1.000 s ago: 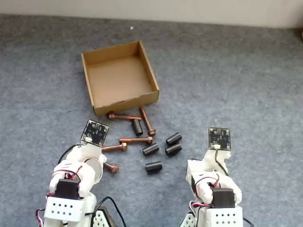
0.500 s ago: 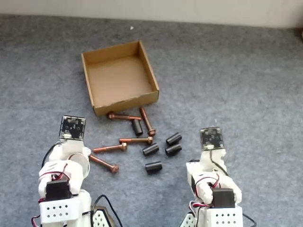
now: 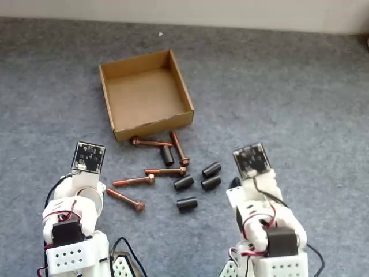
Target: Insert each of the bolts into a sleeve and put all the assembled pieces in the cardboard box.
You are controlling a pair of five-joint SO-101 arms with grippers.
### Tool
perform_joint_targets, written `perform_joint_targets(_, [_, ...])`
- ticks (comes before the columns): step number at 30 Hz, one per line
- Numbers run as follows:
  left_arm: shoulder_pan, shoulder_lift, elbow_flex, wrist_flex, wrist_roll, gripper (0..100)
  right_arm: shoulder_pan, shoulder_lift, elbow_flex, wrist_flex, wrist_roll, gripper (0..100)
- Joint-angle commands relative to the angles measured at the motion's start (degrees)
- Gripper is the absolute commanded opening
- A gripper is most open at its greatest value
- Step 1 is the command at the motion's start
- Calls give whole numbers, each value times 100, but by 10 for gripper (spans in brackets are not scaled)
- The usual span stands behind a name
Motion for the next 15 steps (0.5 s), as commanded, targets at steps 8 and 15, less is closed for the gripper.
perform_joint_targets(8, [-48, -31, -4, 0, -53, 21, -1385, 4040, -1903, -163, 79, 188])
perform_joint_targets(15, [-48, -31, 75, 0, -53, 21, -1842, 5534, -2571, -251, 1134, 203])
